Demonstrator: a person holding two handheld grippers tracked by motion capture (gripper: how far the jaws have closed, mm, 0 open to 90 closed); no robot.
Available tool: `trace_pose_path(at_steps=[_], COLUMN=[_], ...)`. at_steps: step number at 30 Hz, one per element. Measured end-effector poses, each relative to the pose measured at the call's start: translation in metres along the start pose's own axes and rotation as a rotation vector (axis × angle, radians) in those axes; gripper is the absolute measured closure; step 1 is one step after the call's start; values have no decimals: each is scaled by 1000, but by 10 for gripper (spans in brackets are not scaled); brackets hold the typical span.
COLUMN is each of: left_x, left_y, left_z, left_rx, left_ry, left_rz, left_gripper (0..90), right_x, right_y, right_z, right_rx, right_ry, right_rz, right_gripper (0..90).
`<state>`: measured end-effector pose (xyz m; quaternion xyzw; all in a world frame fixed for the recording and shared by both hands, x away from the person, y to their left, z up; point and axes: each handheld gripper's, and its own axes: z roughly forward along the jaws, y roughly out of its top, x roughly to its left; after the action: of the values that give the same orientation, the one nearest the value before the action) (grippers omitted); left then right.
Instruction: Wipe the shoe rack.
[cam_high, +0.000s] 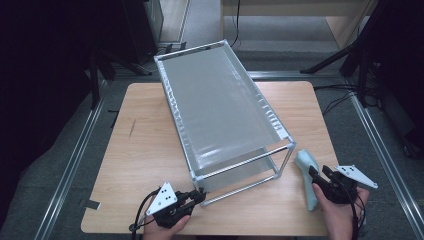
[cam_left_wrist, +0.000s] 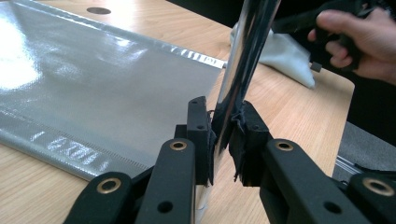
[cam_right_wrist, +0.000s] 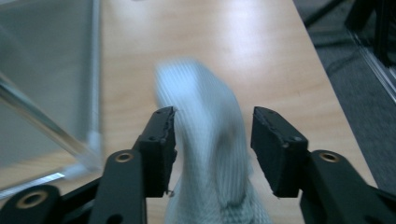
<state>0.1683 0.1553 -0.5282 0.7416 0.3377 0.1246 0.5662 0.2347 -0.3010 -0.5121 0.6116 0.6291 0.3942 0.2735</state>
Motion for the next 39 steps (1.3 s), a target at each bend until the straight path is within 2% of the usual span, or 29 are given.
trace_pose_path(at_steps=[3, 6, 10, 12, 13, 14, 17, 19, 22, 25, 27, 28, 30, 33, 38, 39], left_x=[1, 2, 2, 2, 2, 1, 1, 1, -1, -2, -4, -8, -12, -15, -27, -27], left_y=[0, 0, 0, 0, 0, 0, -1, -1, -1, -2, -1, -1, 0, 0, 1, 1], left_z=[-1, -1, -1, -1, -1, -1, -2, -2, -2, -2, -1, 1, 4, 7, 17, 17], left_rx=[-1, -1, 0, 1, 1, 0, -1, -2, 0, 1, 2, 9, 10, 12, 22, 22], left_ry=[4, 4, 5, 5, 6, 9, 6, 6, 7, 8, 16, 26, 12, -2, -39, -39], left_rz=[-2, -5, -5, -5, -6, -8, -7, -8, -5, -5, 1, 21, 27, 28, 50, 50], left_gripper=[789, 789, 789, 789, 789, 789, 789, 789, 790, 790, 793, 796, 797, 798, 799, 799], right_x=[15, 31, 58, 71, 71, 82, 84, 82, 83, 89, 91, 92, 94, 94, 102, 102], right_y=[10, 14, 12, 9, 9, 8, 11, 14, 14, 15, 18, 19, 25, 30, 49, 49], right_z=[-15, -23, -19, -11, -11, -3, 3, 6, 11, 14, 18, 21, 28, 35, 64, 64], right_rx=[-85, -129, -125, -99, -99, -80, -75, -83, -84, -93, -90, -91, -87, -83, -74, -74], right_ry=[53, 128, 228, 246, 246, 223, 201, 171, 204, 159, 149, 142, 128, 129, 143, 143], right_rz=[-33, -79, -144, -201, -201, -244, -211, -182, -155, -199, -190, -184, -176, -166, -155, -155], right_gripper=[467, 463, 456, 485, 485, 594, 704, 714, 800, 813, 813, 813, 812, 811, 808, 808])
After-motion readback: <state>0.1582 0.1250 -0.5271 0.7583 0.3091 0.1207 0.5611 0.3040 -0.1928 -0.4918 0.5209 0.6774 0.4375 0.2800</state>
